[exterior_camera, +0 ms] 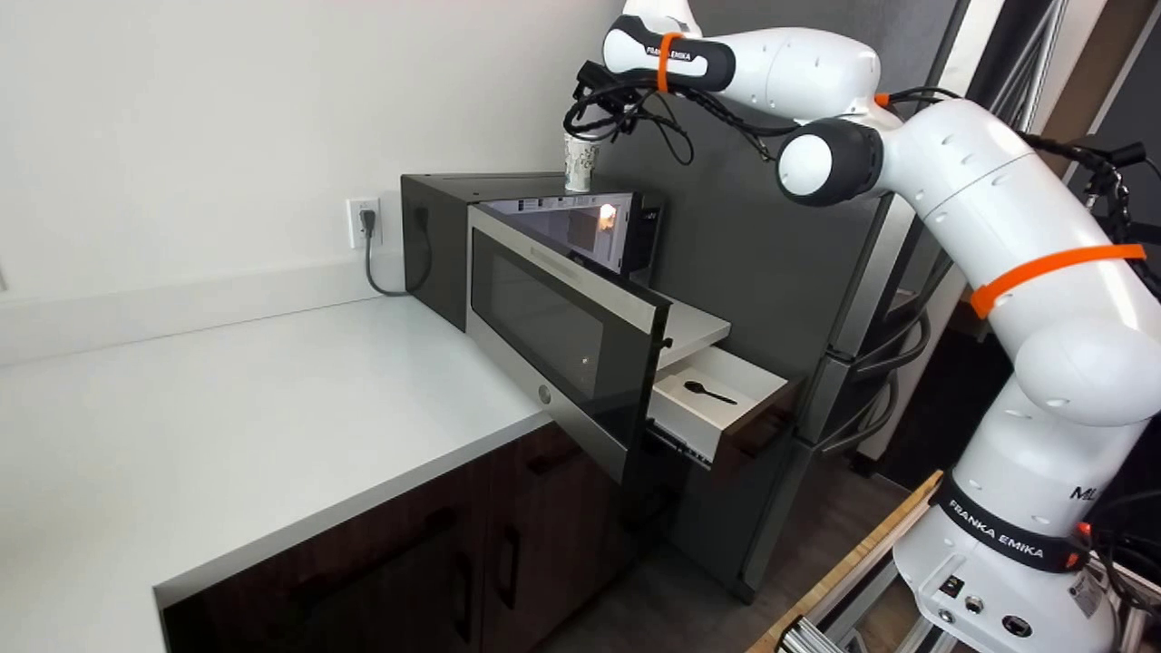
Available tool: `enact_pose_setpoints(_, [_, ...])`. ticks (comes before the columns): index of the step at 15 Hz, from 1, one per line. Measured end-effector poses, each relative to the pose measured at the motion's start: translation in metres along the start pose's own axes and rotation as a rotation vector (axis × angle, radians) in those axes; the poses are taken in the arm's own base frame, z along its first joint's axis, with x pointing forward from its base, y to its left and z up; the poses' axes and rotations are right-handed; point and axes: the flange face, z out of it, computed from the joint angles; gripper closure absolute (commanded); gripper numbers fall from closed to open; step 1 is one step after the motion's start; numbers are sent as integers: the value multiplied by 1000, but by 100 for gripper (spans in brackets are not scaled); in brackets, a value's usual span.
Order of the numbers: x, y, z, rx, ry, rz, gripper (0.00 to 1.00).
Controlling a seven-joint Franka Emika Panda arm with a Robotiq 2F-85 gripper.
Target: Put the paper cups on the microwave
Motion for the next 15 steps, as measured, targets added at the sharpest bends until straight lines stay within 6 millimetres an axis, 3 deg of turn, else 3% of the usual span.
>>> enact_pose_setpoints(3, [-6,-15,-23,39,-24,-100,0])
enact_pose_setpoints(6, [-8,-22,-73,6,-107,-230,0])
enact_pose_setpoints(10, [9,-5,-139,-54,-216,-414,0])
enact_pose_setpoints(12, [22,8,-156,-48,-247,-513,0])
enact_pose_setpoints(15, [39,29,-165,-5,-325,-625,0])
